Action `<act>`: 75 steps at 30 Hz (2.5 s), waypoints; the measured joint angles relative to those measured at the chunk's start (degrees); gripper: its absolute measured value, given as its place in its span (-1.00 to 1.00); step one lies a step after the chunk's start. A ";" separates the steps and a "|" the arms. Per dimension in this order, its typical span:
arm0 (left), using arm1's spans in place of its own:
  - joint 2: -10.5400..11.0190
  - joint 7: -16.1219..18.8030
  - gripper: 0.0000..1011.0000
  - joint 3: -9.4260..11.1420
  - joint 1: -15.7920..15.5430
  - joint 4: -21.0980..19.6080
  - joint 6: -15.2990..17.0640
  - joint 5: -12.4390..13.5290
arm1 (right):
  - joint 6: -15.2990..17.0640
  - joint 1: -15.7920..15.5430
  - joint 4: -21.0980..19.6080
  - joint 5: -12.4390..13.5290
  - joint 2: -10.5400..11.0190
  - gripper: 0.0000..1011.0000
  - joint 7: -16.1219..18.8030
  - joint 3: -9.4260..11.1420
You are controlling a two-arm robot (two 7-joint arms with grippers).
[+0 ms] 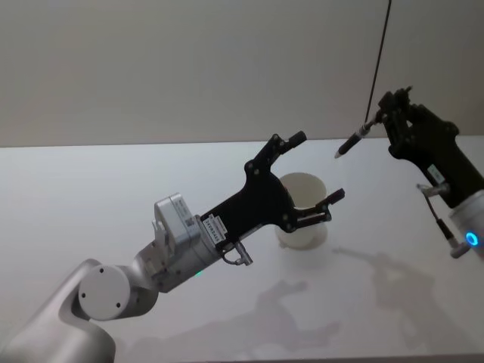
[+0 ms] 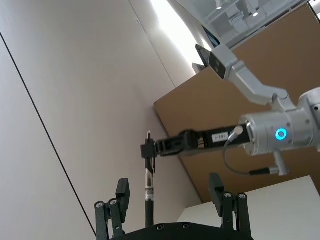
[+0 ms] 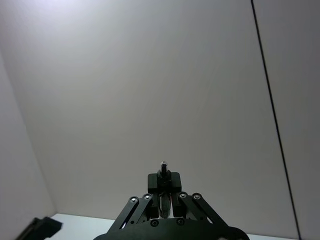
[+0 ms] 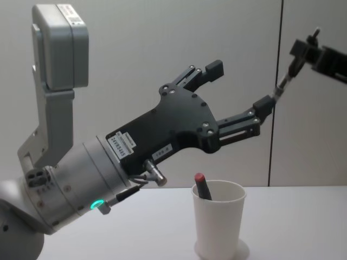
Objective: Place the pen into the pen holder.
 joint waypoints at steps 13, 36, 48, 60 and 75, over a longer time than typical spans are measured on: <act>0.00 -0.01 0.99 0.00 0.00 0.00 0.00 0.00 | -4.15 4.30 9.77 -5.45 -3.66 -0.74 -3.35 -1.41; 0.00 0.00 0.99 0.00 0.00 0.00 0.00 0.00 | -3.92 9.71 21.68 -8.21 -8.16 -0.66 -1.00 -3.84; 0.00 0.00 0.99 0.00 0.00 0.00 0.00 0.00 | -3.65 11.26 24.95 -9.21 -9.31 0.09 -0.41 -4.47; 0.00 0.00 0.99 0.00 0.00 0.00 0.00 0.00 | -3.57 11.93 26.39 -9.58 -9.84 0.81 -0.28 -4.73; 0.00 0.00 0.99 0.00 0.00 0.00 0.00 0.00 | -3.55 12.21 26.96 -9.73 -10.04 0.98 -0.19 -4.85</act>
